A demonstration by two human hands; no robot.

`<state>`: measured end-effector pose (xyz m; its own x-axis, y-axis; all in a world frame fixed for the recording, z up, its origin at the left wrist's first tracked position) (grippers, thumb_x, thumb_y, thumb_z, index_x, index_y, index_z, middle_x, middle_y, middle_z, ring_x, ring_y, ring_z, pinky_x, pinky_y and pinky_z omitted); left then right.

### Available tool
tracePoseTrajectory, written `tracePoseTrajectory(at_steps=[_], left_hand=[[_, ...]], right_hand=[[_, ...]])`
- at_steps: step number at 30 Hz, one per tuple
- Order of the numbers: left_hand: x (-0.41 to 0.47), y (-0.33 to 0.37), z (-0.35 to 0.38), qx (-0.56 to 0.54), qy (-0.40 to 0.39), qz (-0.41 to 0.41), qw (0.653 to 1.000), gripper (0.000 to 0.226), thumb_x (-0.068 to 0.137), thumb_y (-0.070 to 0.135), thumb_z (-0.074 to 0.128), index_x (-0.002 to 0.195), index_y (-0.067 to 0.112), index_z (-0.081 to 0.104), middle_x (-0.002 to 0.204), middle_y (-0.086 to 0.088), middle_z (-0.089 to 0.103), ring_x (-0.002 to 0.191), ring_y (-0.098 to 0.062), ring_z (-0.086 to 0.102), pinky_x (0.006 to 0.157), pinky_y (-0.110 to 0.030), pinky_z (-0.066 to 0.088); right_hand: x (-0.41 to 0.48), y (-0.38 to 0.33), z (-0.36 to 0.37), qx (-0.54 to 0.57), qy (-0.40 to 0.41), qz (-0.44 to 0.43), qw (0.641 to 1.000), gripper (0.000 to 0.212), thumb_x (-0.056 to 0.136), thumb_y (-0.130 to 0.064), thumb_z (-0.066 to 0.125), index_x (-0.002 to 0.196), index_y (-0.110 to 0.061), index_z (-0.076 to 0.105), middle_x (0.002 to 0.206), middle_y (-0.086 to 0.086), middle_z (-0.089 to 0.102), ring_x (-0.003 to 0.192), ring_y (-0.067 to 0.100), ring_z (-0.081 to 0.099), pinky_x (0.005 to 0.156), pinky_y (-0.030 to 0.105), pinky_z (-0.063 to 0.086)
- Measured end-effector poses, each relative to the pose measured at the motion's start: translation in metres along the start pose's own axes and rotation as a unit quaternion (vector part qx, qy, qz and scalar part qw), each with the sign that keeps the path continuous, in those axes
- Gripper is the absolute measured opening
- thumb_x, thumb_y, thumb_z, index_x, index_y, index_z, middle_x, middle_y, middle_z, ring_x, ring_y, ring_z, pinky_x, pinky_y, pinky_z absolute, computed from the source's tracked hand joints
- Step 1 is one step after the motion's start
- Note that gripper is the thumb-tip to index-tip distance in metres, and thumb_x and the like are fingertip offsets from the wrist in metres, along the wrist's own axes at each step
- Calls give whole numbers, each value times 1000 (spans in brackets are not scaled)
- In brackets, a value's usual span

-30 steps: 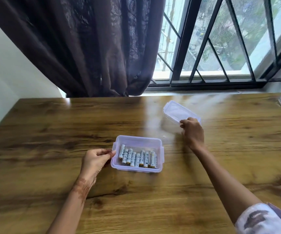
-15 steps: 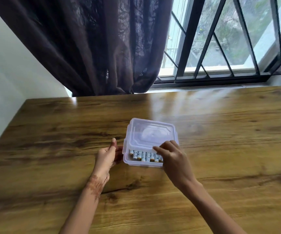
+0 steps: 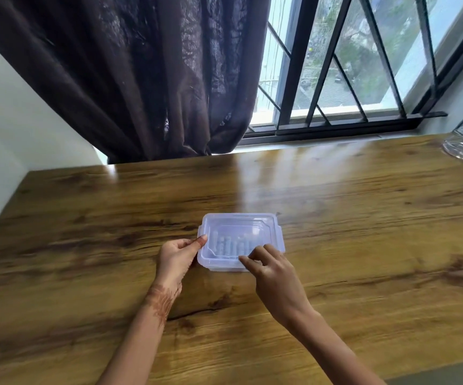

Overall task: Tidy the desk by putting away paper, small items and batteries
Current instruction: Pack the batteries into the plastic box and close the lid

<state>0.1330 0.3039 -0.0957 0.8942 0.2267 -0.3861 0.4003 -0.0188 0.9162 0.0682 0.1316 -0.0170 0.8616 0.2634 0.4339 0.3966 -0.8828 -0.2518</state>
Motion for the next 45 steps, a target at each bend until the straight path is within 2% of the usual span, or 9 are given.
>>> tracePoseTrajectory(at_steps=[6, 12, 18, 21, 25, 32, 37, 42, 45], left_hand=[[0, -3, -2, 1, -1, -2, 1000, 14, 74, 20, 75, 69, 8, 68, 69, -5, 69, 63, -15, 61, 57, -24, 45], [0, -4, -1, -3, -1, -10, 1000, 11, 74, 17, 75, 69, 11, 68, 61, 3, 68, 55, -7, 61, 47, -14, 45], [-2, -1, 0, 0, -11, -14, 1000, 10, 73, 18, 75, 73, 11, 68, 76, -6, 70, 71, -16, 63, 62, -24, 47], [2, -3, -1, -4, -17, -22, 1000, 10, 72, 16, 76, 75, 9, 68, 82, -12, 71, 80, -25, 65, 83, -37, 52], [2, -1, -1, 10, -17, -21, 1000, 9, 73, 14, 75, 75, 8, 68, 82, -13, 70, 79, -26, 65, 86, -39, 52], [-2, 5, -2, 36, 7, -8, 999, 9, 74, 15, 74, 75, 10, 67, 85, -13, 70, 83, -26, 64, 84, -36, 51], [-7, 4, 0, 20, 15, -17, 1000, 6, 77, 11, 70, 78, 8, 66, 84, -14, 67, 80, -27, 62, 82, -36, 50], [-8, 3, 0, 32, 21, -17, 999, 8, 78, 14, 69, 83, 8, 66, 84, -12, 67, 73, -22, 61, 67, -24, 53], [-8, 3, -1, 27, 26, -20, 999, 9, 79, 13, 68, 85, 7, 66, 86, -13, 66, 75, -22, 61, 75, -29, 51]], right_hand=[[-6, 0, 5, -9, -7, -5, 1000, 41, 75, -4, 35, 93, -10, 71, 75, 1, 62, 68, 18, 57, 56, 27, 52], [-5, 22, -1, 85, 46, 49, 994, 18, 81, -16, 66, 97, -10, 70, 90, 2, 66, 83, 17, 60, 66, 26, 52], [-22, 96, 7, 270, 82, 358, 890, 38, 78, -21, 73, 114, -16, 63, 105, -7, 58, 94, 9, 55, 81, 21, 44], [-26, 97, 15, 319, 91, 386, 861, 40, 78, -17, 73, 116, -18, 61, 106, -6, 58, 89, 10, 58, 76, 23, 50], [-28, 96, 22, 355, 97, 400, 840, 37, 80, -19, 71, 114, -20, 57, 108, -3, 59, 95, 10, 58, 79, 26, 51], [-63, 109, 56, 551, 59, 535, 638, 54, 78, -26, 70, 124, -6, 50, 116, 8, 59, 110, 17, 56, 102, 38, 43], [-59, 97, 69, 714, -11, 514, 474, 88, 53, -12, 88, 127, 5, 44, 126, 22, 53, 116, 25, 55, 103, 35, 42], [-65, 104, 66, 747, 37, 537, 390, 14, 81, 5, 58, 94, -1, 57, 92, 15, 63, 92, 23, 61, 95, 33, 45], [-68, 113, 65, 751, 72, 543, 370, 16, 84, 8, 47, 87, -3, 58, 85, 12, 63, 80, 18, 61, 83, 26, 48]])
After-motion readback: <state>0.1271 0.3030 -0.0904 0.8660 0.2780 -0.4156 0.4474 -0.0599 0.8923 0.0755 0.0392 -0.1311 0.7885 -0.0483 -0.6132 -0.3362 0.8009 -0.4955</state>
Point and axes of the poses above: each hand's wrist, its own x-axis towards the middle knuckle, its own z-axis out of the palm, y = z × x, the point moved 9 cm from there along x, towards the middle knuckle
